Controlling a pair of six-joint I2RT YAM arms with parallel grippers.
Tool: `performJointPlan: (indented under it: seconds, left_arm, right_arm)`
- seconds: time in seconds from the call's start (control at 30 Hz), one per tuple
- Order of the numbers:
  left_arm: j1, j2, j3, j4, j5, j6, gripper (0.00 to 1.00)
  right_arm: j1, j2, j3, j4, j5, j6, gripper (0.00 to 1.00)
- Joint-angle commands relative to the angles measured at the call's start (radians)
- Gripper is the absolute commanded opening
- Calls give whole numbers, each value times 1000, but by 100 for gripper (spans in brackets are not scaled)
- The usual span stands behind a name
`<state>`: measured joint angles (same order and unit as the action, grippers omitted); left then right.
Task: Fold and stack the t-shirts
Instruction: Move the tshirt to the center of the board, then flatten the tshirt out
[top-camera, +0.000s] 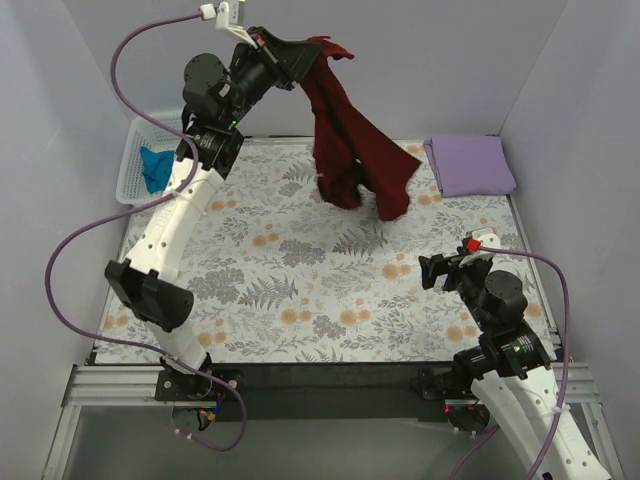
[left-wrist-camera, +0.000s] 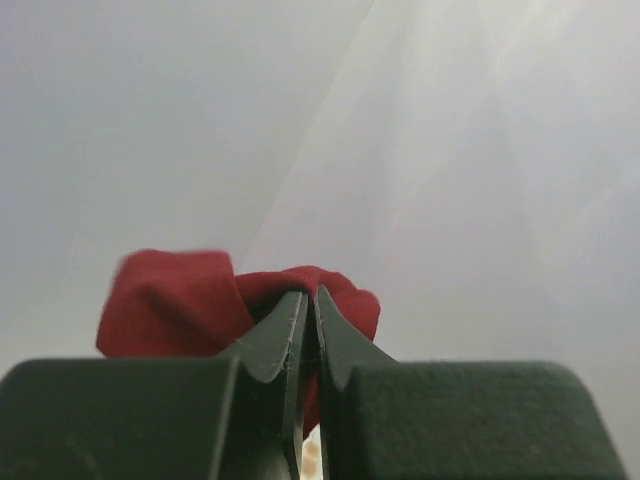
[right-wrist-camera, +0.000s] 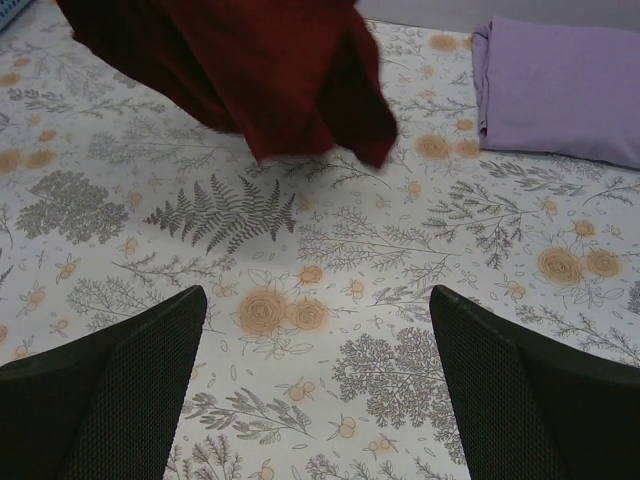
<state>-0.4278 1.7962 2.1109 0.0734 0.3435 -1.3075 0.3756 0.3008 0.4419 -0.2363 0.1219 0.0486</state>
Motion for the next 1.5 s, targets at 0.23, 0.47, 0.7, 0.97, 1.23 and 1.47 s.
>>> performJointPlan:
  seconds: [0.23, 0.47, 0.7, 0.97, 1.23, 1.47]
  left_arm:
    - [29, -504, -898, -49, -165, 356, 1]
    - [31, -691, -1348, -122, -501, 268, 34]
    - [34, -836, -1471, -274, -687, 186, 47]
    - [35, -857, -1542, -276, -637, 166, 50]
    - [35, -814, -1519, -285, -663, 198, 51]
    - [35, -830, -1520, -284, -666, 202, 51]
  right_arm:
    - [5, 20, 148, -125, -2, 56, 98]
    - [3, 136, 227, -196, -114, 92, 98]
    - [3, 332, 239, -202, -234, 119, 98]
    - [3, 451, 241, -215, -223, 126, 96]
    - [5, 705, 346, -209, -385, 4, 86]
    - [5, 785, 311, -201, -358, 7, 82]
